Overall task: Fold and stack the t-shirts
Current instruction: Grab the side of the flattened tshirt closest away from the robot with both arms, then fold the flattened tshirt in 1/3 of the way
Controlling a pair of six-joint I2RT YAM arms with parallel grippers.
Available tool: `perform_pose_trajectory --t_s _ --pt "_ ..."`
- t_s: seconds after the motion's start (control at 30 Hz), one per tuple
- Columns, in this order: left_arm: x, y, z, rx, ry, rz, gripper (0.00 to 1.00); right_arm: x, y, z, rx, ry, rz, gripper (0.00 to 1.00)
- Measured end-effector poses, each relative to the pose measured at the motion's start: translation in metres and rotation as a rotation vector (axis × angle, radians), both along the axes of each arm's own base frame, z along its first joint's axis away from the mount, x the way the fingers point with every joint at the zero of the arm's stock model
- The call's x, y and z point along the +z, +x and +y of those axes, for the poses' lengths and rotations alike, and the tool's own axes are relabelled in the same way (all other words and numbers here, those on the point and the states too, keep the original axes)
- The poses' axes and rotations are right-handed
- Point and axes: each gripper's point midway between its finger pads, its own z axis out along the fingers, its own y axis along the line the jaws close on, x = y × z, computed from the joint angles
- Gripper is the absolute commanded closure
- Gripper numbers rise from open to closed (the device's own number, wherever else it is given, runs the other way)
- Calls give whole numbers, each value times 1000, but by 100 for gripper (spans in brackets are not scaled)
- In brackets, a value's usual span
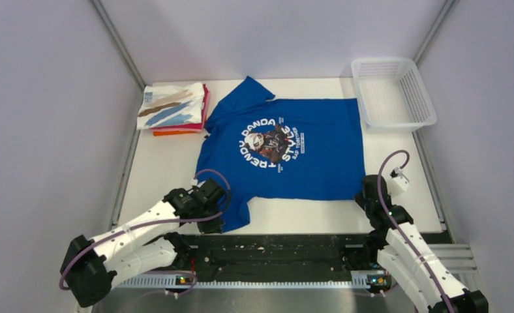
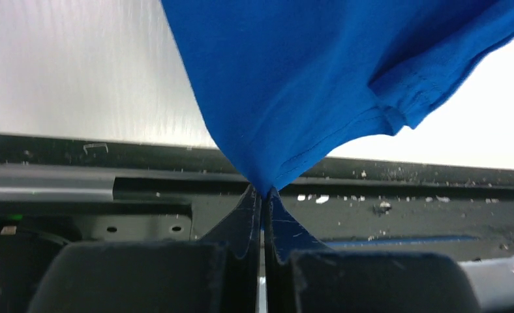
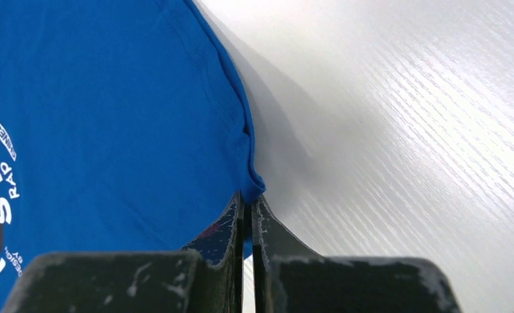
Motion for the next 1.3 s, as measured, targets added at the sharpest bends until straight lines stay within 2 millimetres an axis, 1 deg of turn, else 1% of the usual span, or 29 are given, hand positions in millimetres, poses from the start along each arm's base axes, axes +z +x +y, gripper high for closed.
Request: perform_pose_trajectory --t_s 0.07,0.13,0.23,0.33,0.4,0.47,0.6,0.7,0.8,0.9,0.97,1.13,1.3 --pt "6 -8 2 13 -28 -7 100 4 -4 -1 9 -8 4 100" --pt "15 -10 -2 11 -83 -30 100 6 -8 -1 23 -12 8 100" --pt "26 -3 -15 -10 -164 -83 100 7 -10 0 38 -10 6 100" --pt "36 13 -27 -44 -187 -138 100 7 -12 0 56 -29 26 100" --pt "49 32 -35 -62 -177 -188 100 13 -8 0 74 -49 39 100" --pt "65 55 -46 -69 -171 -238 100 25 1 2 96 -67 41 100" --pt "95 114 -67 -73 -127 -331 100 49 28 9 145 -100 19 100" --pt "106 153 -73 -57 -106 -383 100 57 45 12 166 -123 16 100" --pt "109 186 -62 -15 -82 -405 100 64 59 15 182 -144 10 100" --pt "109 218 -44 38 -45 -412 100 72 73 13 180 -175 2 100" --pt "109 236 -33 66 -17 -420 100 75 82 11 172 -202 8 100" --pt "107 264 -19 95 11 -432 100 77 105 4 154 -247 22 100" --pt "112 278 -5 102 17 -468 100 77 126 1 143 -279 28 100"
